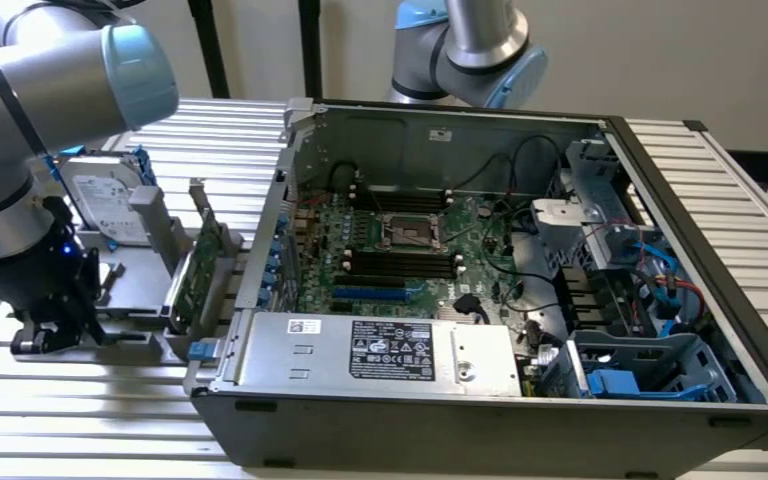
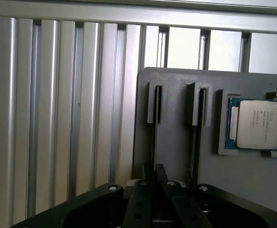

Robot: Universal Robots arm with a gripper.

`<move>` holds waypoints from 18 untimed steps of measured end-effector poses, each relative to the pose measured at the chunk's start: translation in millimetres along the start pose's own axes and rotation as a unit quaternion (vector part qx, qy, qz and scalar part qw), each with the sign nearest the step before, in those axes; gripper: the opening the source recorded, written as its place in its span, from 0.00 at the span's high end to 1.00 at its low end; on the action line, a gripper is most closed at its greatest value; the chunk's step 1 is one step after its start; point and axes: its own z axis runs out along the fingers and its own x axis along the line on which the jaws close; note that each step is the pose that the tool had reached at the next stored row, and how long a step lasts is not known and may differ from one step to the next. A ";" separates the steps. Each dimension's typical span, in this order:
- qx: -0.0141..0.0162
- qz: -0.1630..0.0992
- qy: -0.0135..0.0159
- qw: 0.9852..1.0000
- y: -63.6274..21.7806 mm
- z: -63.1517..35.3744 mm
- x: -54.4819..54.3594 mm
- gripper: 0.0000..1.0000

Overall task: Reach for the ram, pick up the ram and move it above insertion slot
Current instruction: 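Pick up the ram and move it above insertion slot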

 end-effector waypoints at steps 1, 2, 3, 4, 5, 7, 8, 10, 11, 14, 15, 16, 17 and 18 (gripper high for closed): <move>0.000 0.000 0.000 1.000 0.0 -0.6 0.0 0.86; 0.000 0.000 0.000 1.000 0.0 -1.2 0.0 0.86; 0.000 0.001 0.000 1.000 0.1 -1.7 0.0 0.86; 0.000 0.001 0.000 1.000 0.1 -2.4 0.0 0.86; 0.000 0.001 0.000 1.000 0.1 -3.1 0.0 0.86; 0.000 0.001 0.000 1.000 0.2 -4.7 0.0 0.86; 0.000 0.002 0.000 1.000 0.2 -5.7 0.0 0.86; 0.000 0.002 0.000 1.000 0.3 -8.0 -0.1 0.86; 0.000 0.002 0.000 1.000 0.3 -9.8 -0.1 0.86; 0.000 0.002 0.000 1.000 0.5 -15.7 -0.1 0.86; 0.000 0.002 0.000 1.000 0.6 -18.1 -0.1 0.86; 0.000 0.003 0.000 1.000 0.7 -21.1 -0.1 0.86; 0.000 0.003 0.000 1.000 0.7 -24.5 -0.1 0.86; -0.001 0.003 0.000 1.000 0.8 -28.3 0.0 0.86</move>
